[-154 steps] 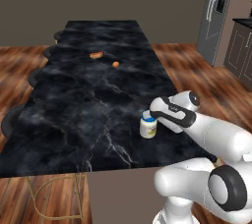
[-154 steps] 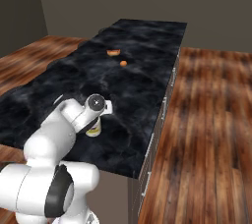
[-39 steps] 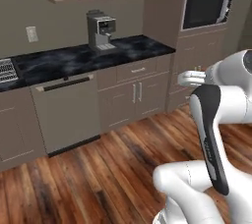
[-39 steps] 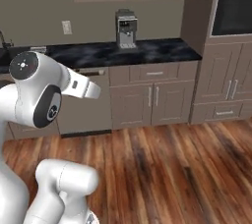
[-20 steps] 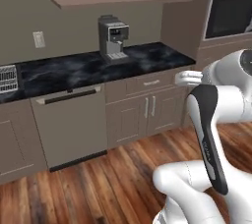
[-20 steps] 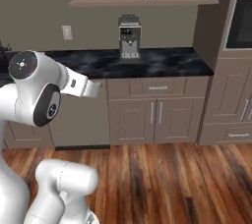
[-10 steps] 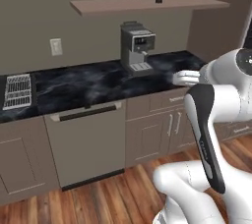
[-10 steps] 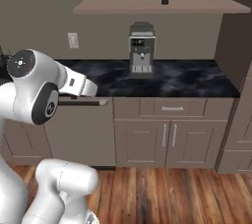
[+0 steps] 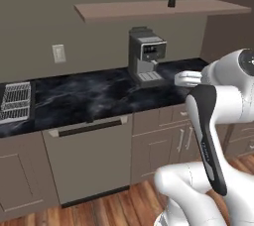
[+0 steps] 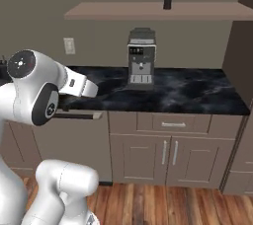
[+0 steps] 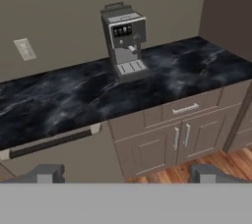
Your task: Move the mayonnaise and shaker from the cabinet to the dining counter.
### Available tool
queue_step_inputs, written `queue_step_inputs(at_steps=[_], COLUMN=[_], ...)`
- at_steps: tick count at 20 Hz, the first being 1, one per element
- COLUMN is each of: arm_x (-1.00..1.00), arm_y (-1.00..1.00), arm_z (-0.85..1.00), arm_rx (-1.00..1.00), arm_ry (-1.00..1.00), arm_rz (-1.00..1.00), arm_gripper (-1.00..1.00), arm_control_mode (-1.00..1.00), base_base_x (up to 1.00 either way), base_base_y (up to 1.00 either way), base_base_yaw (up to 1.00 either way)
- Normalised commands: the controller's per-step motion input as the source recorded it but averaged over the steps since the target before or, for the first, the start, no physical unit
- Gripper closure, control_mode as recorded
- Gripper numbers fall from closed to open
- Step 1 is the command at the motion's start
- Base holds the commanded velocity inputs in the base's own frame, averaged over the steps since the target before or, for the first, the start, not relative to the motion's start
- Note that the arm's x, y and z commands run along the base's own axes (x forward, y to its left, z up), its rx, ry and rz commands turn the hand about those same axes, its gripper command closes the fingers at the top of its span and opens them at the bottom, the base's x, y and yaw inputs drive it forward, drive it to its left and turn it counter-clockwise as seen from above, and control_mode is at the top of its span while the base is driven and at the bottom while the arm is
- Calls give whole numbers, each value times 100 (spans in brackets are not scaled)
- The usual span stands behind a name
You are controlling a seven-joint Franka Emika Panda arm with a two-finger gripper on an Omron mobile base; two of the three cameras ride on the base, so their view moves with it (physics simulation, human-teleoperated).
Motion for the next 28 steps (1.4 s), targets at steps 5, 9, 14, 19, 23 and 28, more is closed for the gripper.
queue_step_inputs(at_steps=[5,9,14,19,23,28], arm_x=[0,0,0,0,0,0], arm_y=[0,0,0,0,0,0], arm_z=[0,0,0,0,0,0], arm_rx=[0,0,0,0,0,0], arm_ry=[0,0,0,0,0,0], arm_rz=[0,0,0,0,0,0], arm_gripper=[-100,-100,-100,-100,-100,-100], arm_control_mode=[100,100,100,100,100,100], base_base_x=[68,65,55,40,29,31], base_base_y=[-35,-42,-43,-47,-51,-45], base_base_yaw=[18,20,18,15,9,6])
